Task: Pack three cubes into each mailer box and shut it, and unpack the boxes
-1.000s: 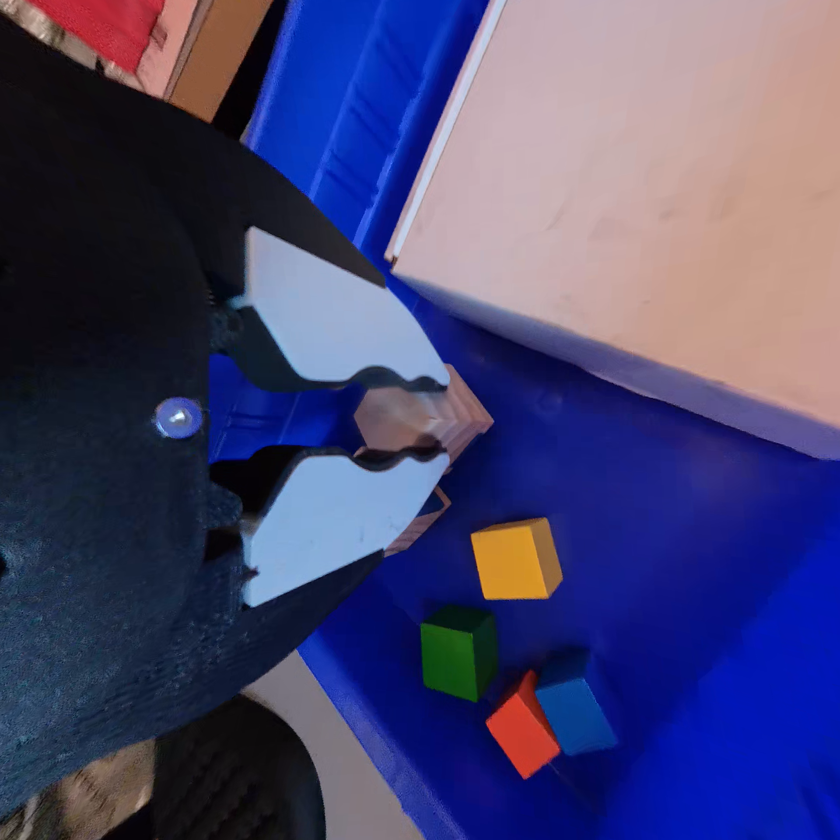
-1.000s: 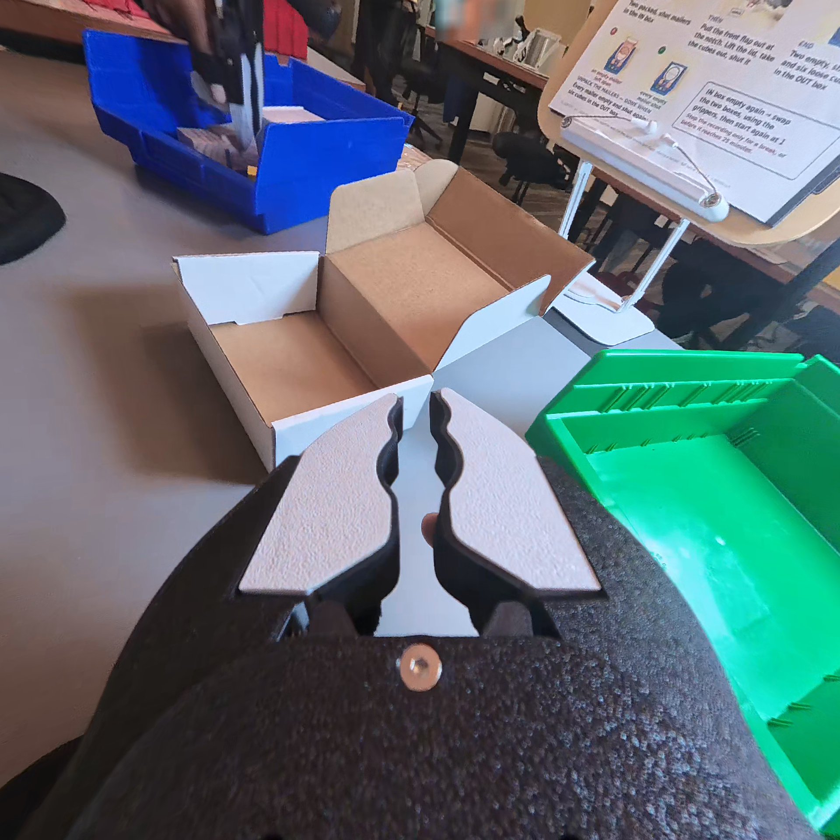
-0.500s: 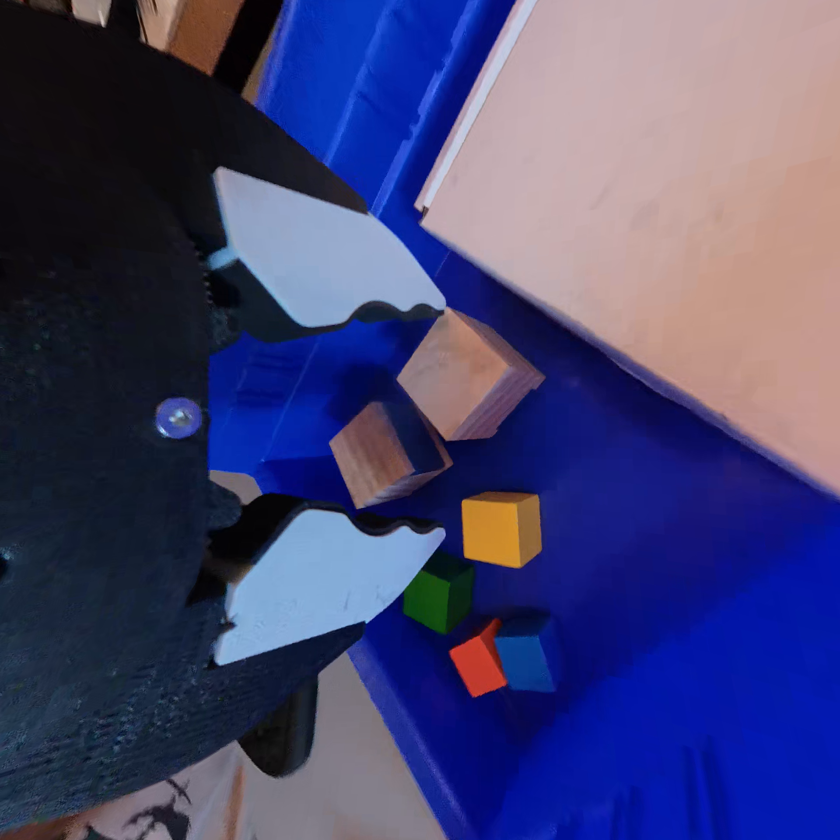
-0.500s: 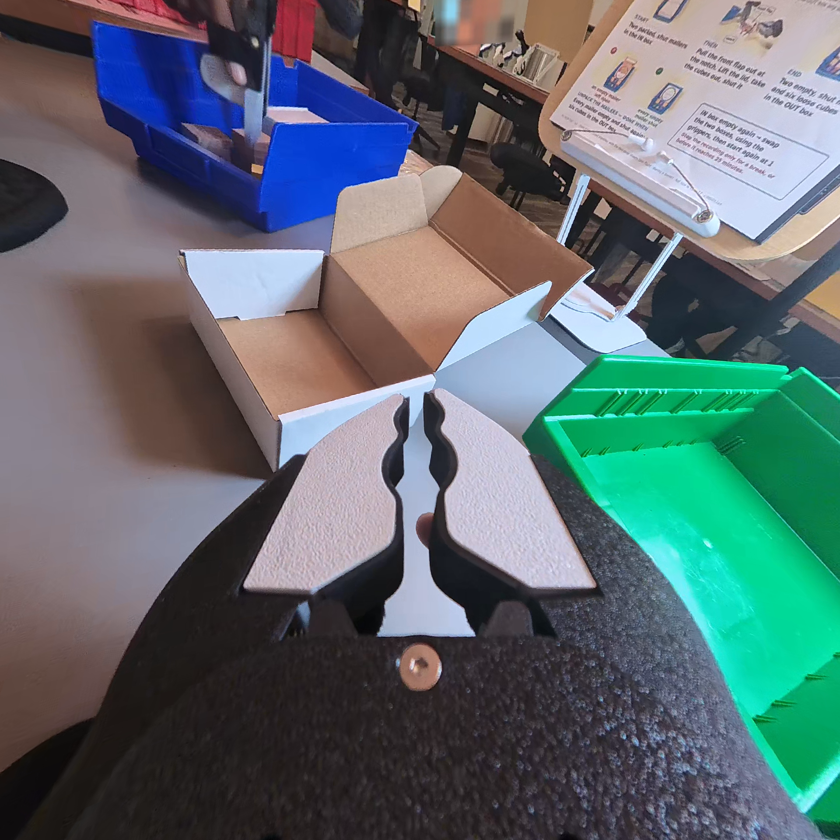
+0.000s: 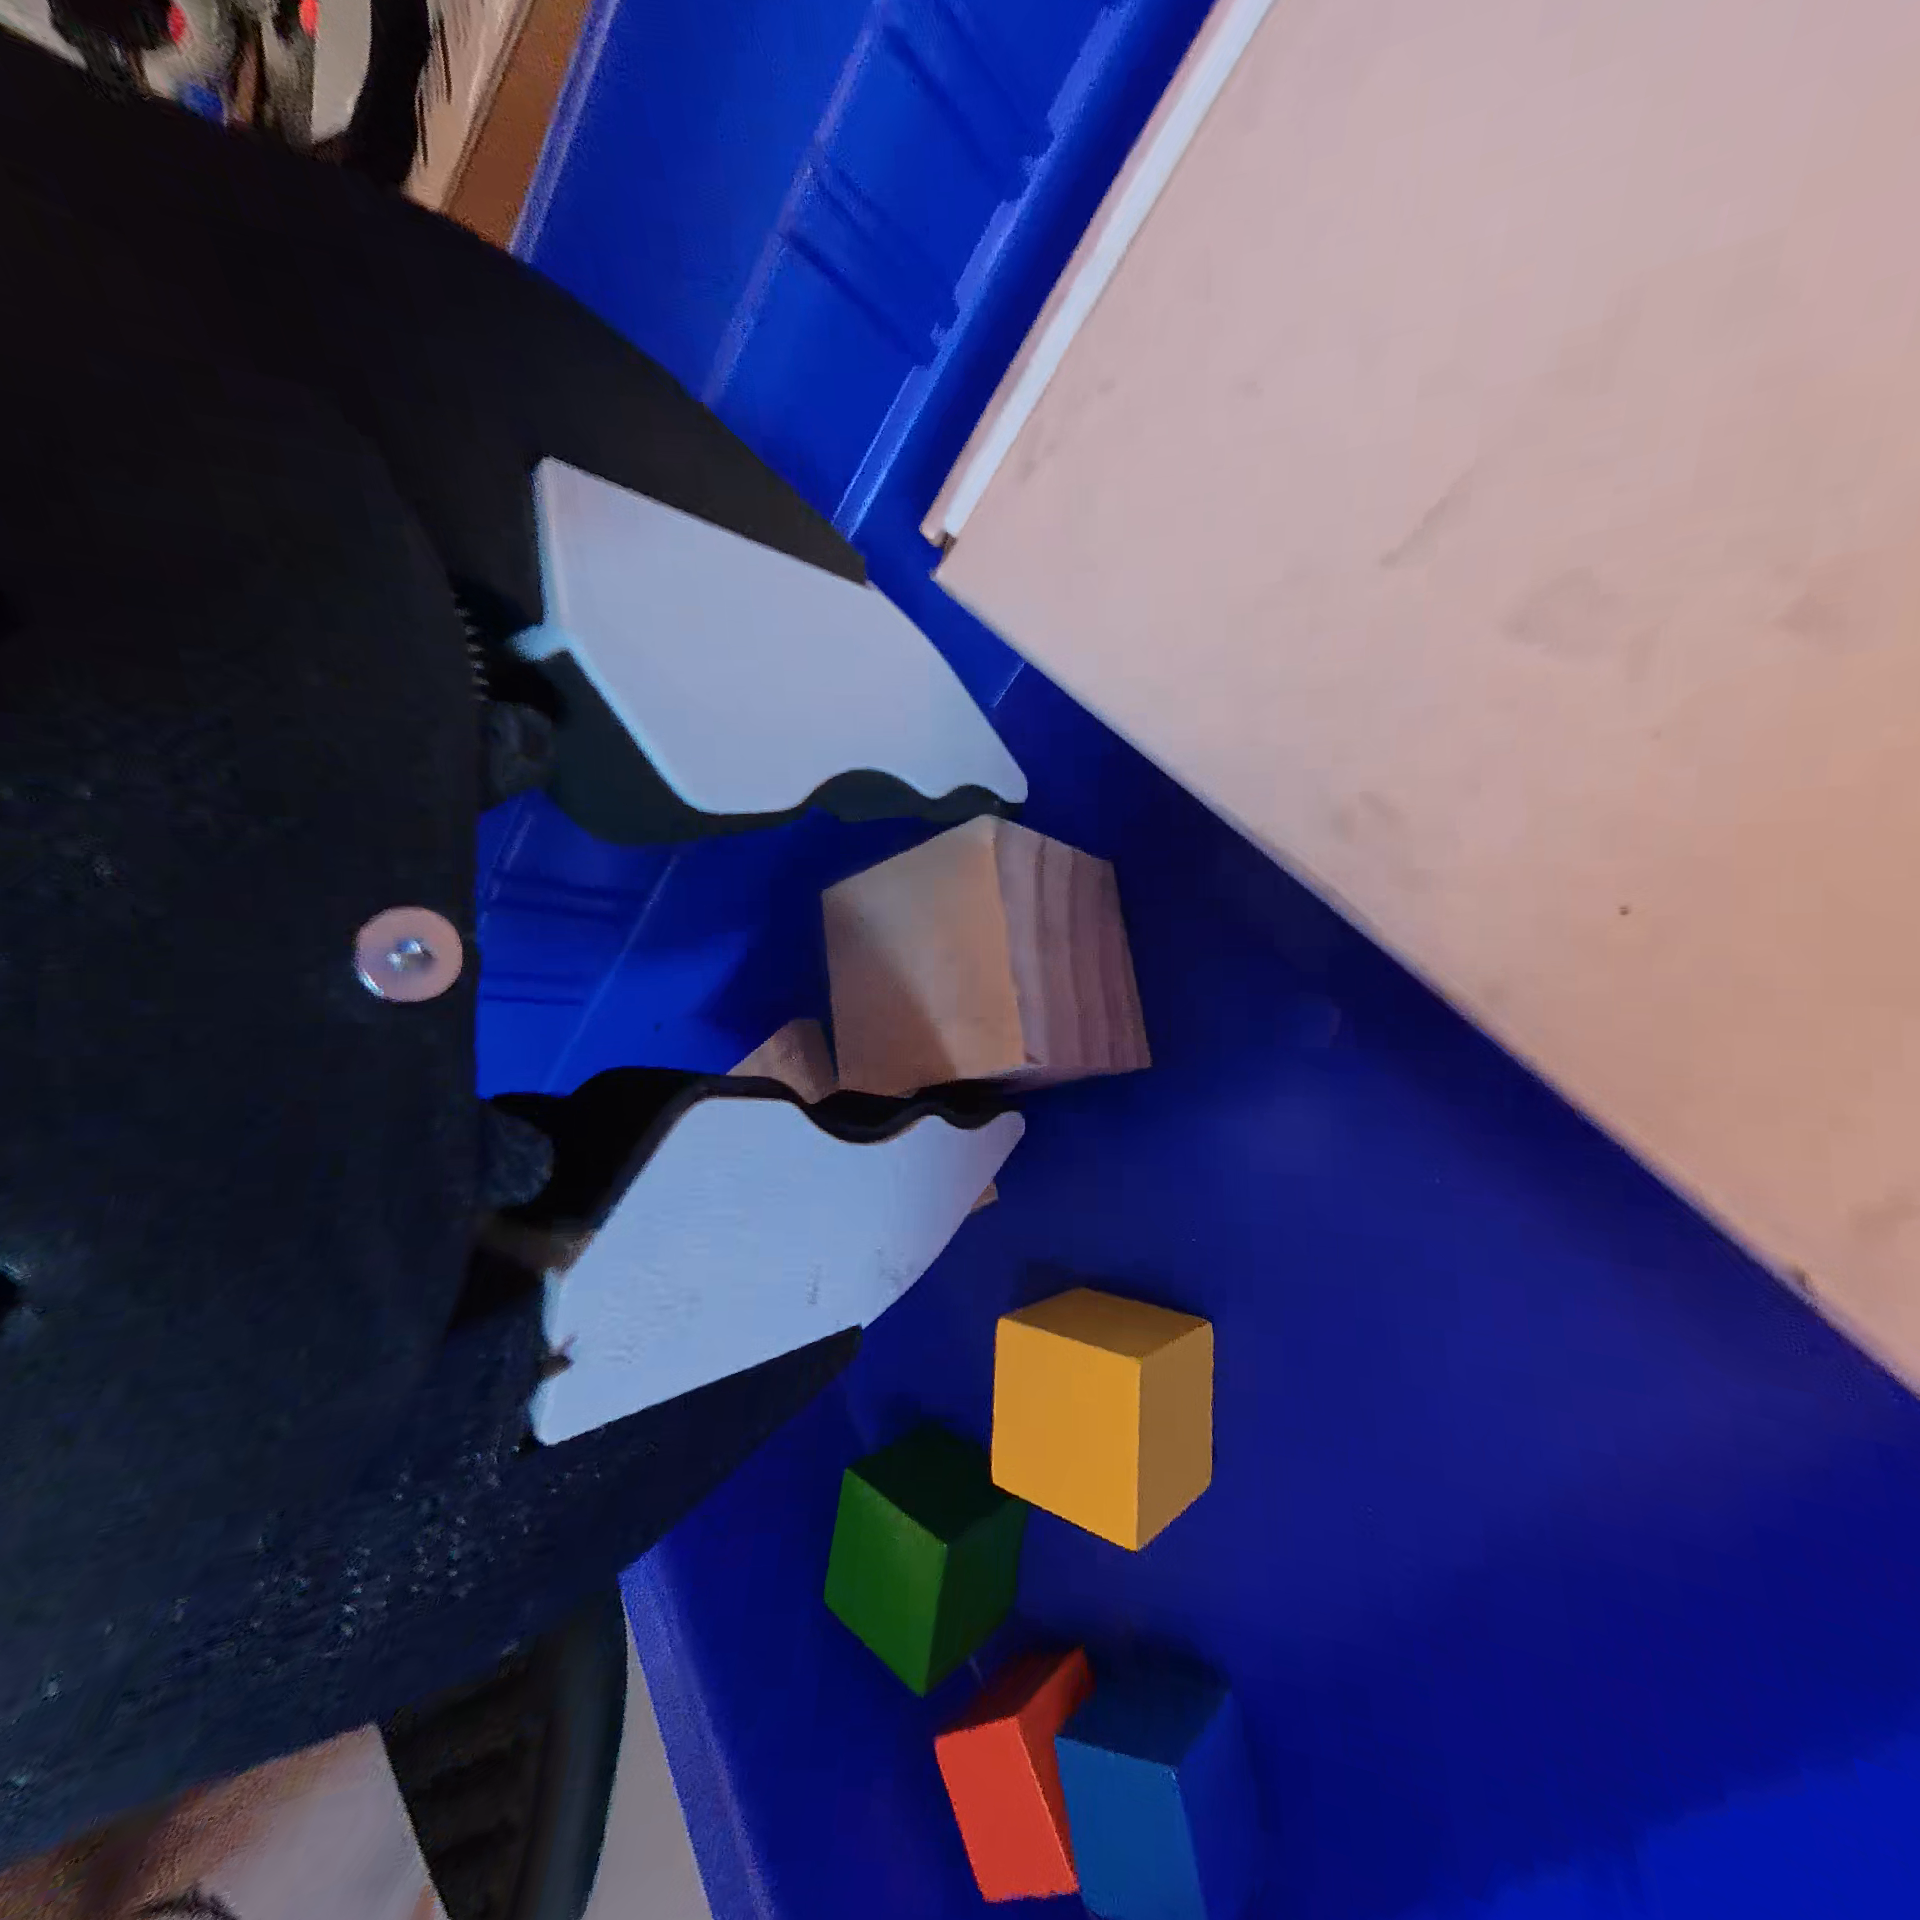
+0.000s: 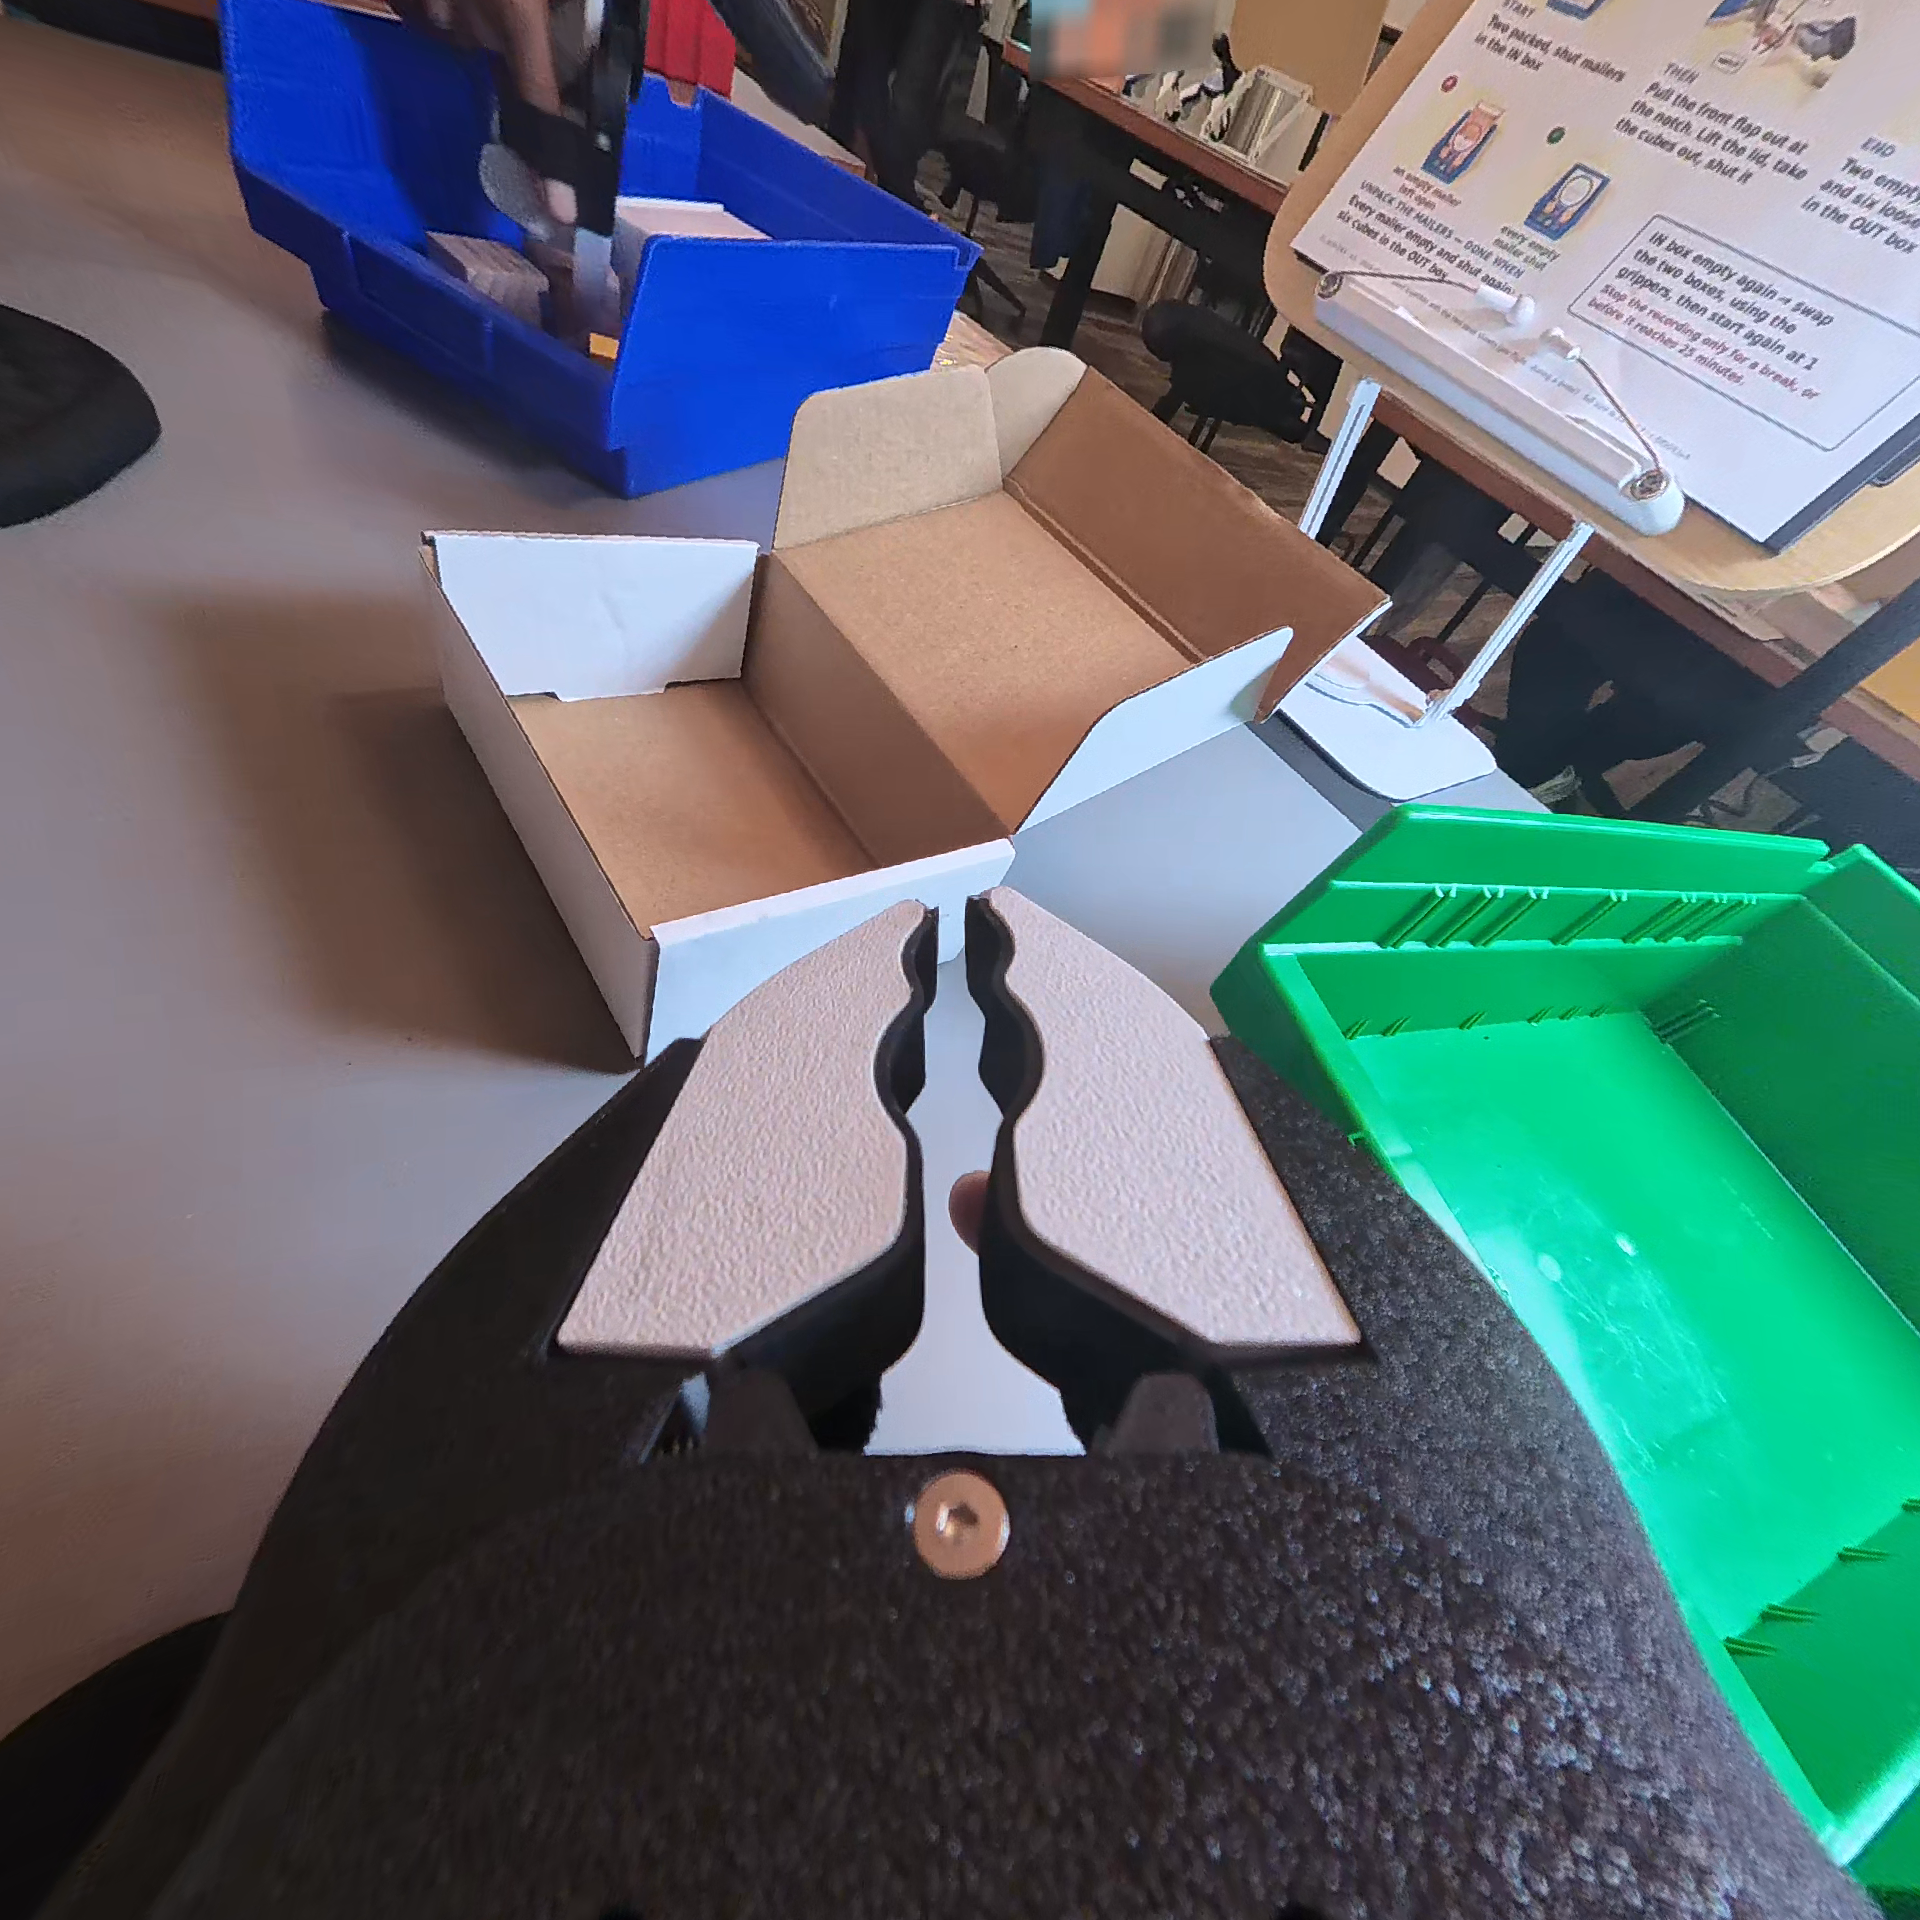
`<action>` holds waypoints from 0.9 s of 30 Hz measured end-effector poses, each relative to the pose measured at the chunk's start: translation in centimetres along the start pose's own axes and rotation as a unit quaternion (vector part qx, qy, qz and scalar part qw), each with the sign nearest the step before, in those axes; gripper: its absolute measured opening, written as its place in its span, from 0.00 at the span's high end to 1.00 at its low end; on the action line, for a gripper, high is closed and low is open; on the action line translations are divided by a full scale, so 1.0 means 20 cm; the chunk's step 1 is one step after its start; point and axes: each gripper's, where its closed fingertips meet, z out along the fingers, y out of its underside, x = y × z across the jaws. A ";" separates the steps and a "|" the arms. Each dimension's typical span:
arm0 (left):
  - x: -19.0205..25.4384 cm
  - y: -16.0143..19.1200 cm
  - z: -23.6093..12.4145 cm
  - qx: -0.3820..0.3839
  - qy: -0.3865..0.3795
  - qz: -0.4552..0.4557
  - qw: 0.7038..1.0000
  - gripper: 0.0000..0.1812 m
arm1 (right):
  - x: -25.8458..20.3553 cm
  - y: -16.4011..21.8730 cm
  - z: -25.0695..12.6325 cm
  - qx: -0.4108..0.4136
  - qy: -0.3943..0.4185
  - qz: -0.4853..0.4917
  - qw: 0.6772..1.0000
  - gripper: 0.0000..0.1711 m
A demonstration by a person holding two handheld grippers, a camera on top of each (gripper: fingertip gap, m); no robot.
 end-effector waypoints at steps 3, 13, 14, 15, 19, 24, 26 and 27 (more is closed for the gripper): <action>0.02 -0.01 -0.03 0.005 -0.013 0.073 0.997 0.73 | 0.01 0.00 0.00 0.002 0.003 0.001 1.000 0.98; 0.75 -0.17 -0.80 0.216 -0.053 0.348 0.911 0.73 | 0.09 -0.03 0.00 0.023 0.037 0.042 0.998 0.96; 0.87 -0.17 -0.83 0.222 -0.052 0.381 0.896 0.73 | 0.10 -0.03 0.00 0.031 0.042 0.053 0.997 0.94; 1.00 -0.17 -0.84 0.223 -0.050 0.413 0.882 0.73 | 0.11 -0.05 -0.01 0.043 0.044 0.063 0.996 0.94; 1.40 -0.17 -0.74 0.187 -0.037 0.523 0.831 0.73 | 0.18 -0.05 -0.04 0.063 0.068 0.085 0.992 0.92; 1.59 -0.21 -0.51 0.104 -0.037 0.585 0.803 0.73 | 0.23 -0.03 -0.06 0.060 0.087 0.079 0.991 0.93; 1.61 -0.23 -0.44 0.087 -0.034 0.598 0.796 0.73 | 0.23 -0.02 -0.06 0.052 0.095 0.063 0.992 0.93; 1.63 -0.24 -0.42 0.084 -0.031 0.599 0.796 0.73 | 0.23 -0.01 -0.06 0.047 0.098 0.054 0.993 0.93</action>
